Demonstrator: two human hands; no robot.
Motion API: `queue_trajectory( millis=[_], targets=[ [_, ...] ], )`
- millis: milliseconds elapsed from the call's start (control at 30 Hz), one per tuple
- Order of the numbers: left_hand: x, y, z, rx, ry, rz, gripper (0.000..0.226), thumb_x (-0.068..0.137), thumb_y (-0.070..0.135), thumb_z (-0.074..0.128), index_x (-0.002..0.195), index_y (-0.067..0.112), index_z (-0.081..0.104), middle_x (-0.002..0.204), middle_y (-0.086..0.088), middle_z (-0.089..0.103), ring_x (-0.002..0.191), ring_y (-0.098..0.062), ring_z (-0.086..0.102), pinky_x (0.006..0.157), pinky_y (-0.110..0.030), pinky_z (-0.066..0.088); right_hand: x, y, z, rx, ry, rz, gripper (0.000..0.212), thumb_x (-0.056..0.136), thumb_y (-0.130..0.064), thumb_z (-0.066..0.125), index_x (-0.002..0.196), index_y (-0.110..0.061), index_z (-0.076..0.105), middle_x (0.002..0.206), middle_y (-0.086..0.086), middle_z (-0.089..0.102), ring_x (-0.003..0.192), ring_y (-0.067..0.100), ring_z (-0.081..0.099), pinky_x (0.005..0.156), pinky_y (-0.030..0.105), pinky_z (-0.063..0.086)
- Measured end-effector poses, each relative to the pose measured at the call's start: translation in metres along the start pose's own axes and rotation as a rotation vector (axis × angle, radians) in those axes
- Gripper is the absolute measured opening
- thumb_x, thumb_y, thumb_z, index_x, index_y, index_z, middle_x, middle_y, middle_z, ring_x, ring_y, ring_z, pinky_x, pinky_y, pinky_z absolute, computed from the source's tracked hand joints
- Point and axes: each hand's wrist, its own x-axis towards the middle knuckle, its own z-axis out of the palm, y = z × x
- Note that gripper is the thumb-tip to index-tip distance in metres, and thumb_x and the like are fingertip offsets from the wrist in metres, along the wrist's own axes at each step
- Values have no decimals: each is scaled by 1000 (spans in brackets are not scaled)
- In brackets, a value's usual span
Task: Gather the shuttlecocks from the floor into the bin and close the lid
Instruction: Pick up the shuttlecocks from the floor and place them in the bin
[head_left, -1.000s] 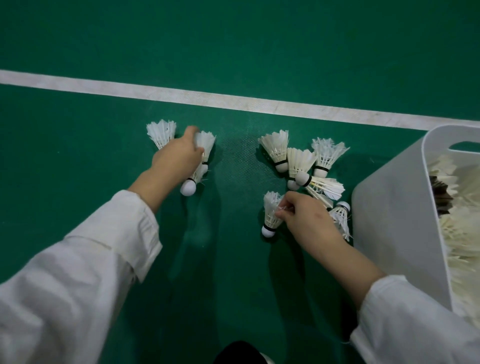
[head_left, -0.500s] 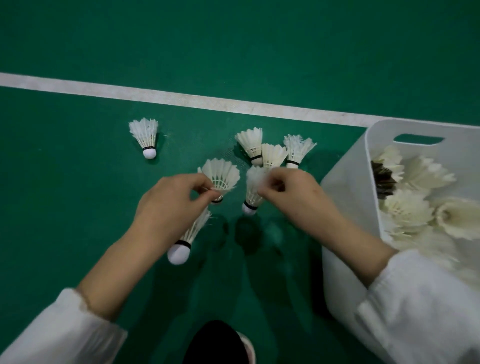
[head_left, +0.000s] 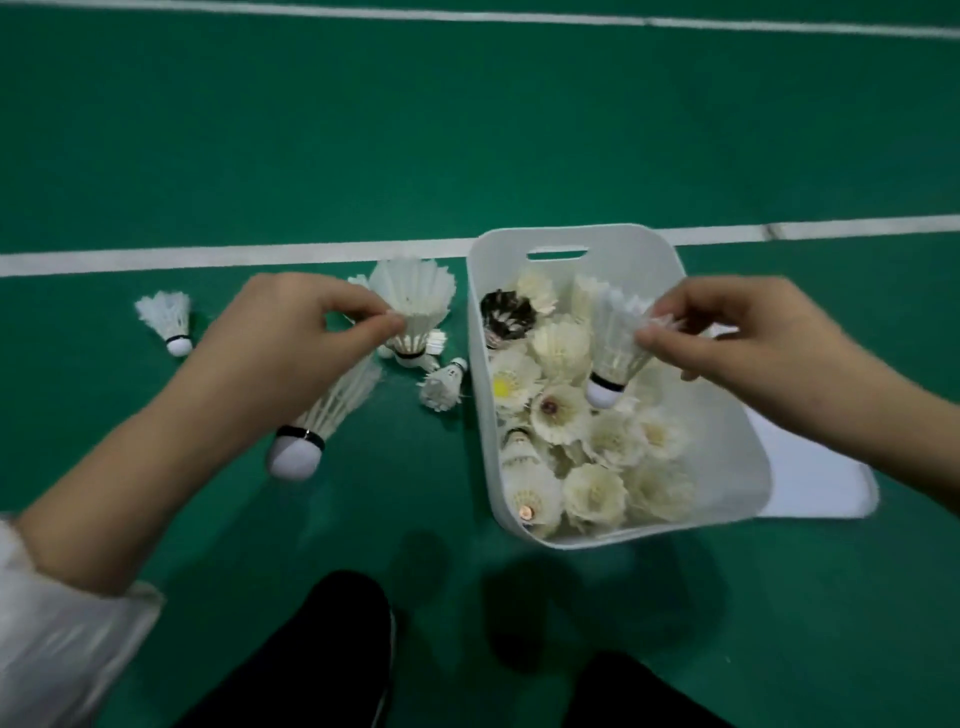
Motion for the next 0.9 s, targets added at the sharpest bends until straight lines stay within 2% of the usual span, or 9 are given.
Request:
queue_trajectory(
  millis=[100, 200, 267, 333, 400, 500, 600, 800, 900],
  targets=[
    [-2, 31, -1, 23, -40, 56, 18, 83, 43, 61, 85, 29, 72, 73, 30, 54, 64, 19, 49, 53, -4, 31, -27, 24, 4, -50, -90, 95, 15, 82, -36, 63, 74, -23, 68, 78, -2, 68, 77, 26, 65, 77, 42, 52],
    [-11, 54, -6, 81, -82, 129, 14, 82, 43, 61, 77, 32, 68, 58, 30, 52, 59, 24, 46, 49, -2, 30, -38, 41, 22, -141, -172, 116, 14, 84, -31, 63, 80, -20, 70, 84, -1, 70, 79, 17, 63, 72, 30, 47],
    [-19, 58, -10, 67, -120, 160, 12, 82, 42, 62, 76, 34, 67, 49, 29, 54, 55, 22, 46, 48, -2, 29, -34, 53, 36, -197, -234, 113, 13, 85, -29, 64, 85, -17, 71, 89, 1, 71, 83, 15, 62, 71, 26, 44],
    [-26, 54, -12, 49, -153, 172, 10, 81, 42, 63, 75, 34, 67, 51, 40, 52, 52, 18, 48, 45, -3, 29, -27, 63, 50, -230, -286, 98, 15, 84, -28, 66, 88, -15, 72, 93, 2, 72, 86, 15, 62, 69, 22, 43],
    [-28, 45, -11, 32, -169, 160, 10, 80, 43, 63, 74, 36, 67, 56, 39, 54, 51, 9, 50, 44, -7, 29, -18, 72, 64, -283, -326, 79, 18, 84, -27, 66, 94, -13, 72, 97, 3, 71, 88, 15, 62, 63, 16, 39],
    [-26, 33, -2, -9, -182, 155, 8, 80, 44, 62, 75, 39, 67, 64, 35, 61, 54, 3, 52, 51, -15, 35, -5, 85, 85, -416, -408, 66, 20, 85, -23, 64, 101, -13, 71, 104, 4, 70, 96, 18, 62, 73, 17, 39],
    [-16, 29, 15, -74, -205, 189, 6, 82, 33, 64, 77, 33, 67, 52, 33, 55, 46, 12, 46, 48, -5, 32, 7, 99, 97, -442, -509, 81, 18, 84, -20, 65, 99, -14, 72, 107, 3, 70, 98, 17, 62, 78, 17, 39],
    [13, 19, 52, -124, -242, 258, 11, 82, 31, 64, 85, 26, 72, 80, 17, 64, 55, 22, 44, 56, -2, 32, 29, 98, 99, -512, -693, 33, 27, 80, -30, 68, 107, -25, 69, 112, -8, 66, 102, 12, 59, 89, 25, 45],
    [26, 11, 69, -88, -250, 298, 16, 83, 34, 61, 89, 25, 73, 85, 13, 66, 64, 22, 46, 61, -1, 31, 36, 83, 76, -403, -646, 71, 41, 73, -48, 70, 111, -35, 61, 110, -17, 59, 87, -1, 55, 74, 22, 45]
  ],
)
